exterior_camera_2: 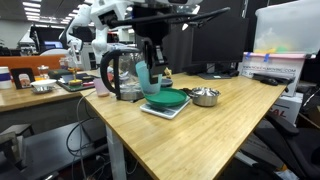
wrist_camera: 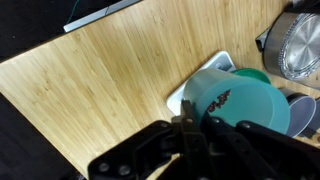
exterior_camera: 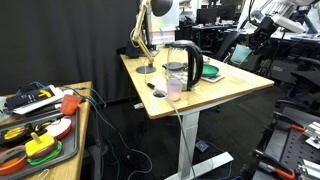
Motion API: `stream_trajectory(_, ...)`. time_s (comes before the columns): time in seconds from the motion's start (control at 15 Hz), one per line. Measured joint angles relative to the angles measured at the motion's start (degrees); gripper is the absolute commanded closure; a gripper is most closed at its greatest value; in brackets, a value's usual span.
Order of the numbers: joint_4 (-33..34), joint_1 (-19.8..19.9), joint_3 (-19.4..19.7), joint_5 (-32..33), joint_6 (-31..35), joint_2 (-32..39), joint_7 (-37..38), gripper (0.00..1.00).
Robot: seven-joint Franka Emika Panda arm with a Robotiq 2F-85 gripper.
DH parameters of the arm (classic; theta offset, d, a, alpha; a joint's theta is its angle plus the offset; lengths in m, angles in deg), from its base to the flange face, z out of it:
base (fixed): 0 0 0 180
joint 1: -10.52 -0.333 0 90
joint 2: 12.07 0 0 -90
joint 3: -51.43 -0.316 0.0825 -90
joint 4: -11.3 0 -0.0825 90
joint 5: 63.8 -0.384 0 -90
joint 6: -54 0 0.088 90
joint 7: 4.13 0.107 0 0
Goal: Move the blue cup to the right
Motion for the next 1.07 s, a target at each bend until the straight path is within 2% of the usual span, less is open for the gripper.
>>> stream_trajectory(0.47,0.69,1.4,0.3,0.28,2.85,0.44,3.96,0.99)
stream_trajectory(0.8,3.81,4.01,0.63,8.14,4.99,8.46,16.89,0.99)
stream_trajectory(1.07,8.56,4.21,0.42,12.99,4.8,16.02,25.76,0.99)
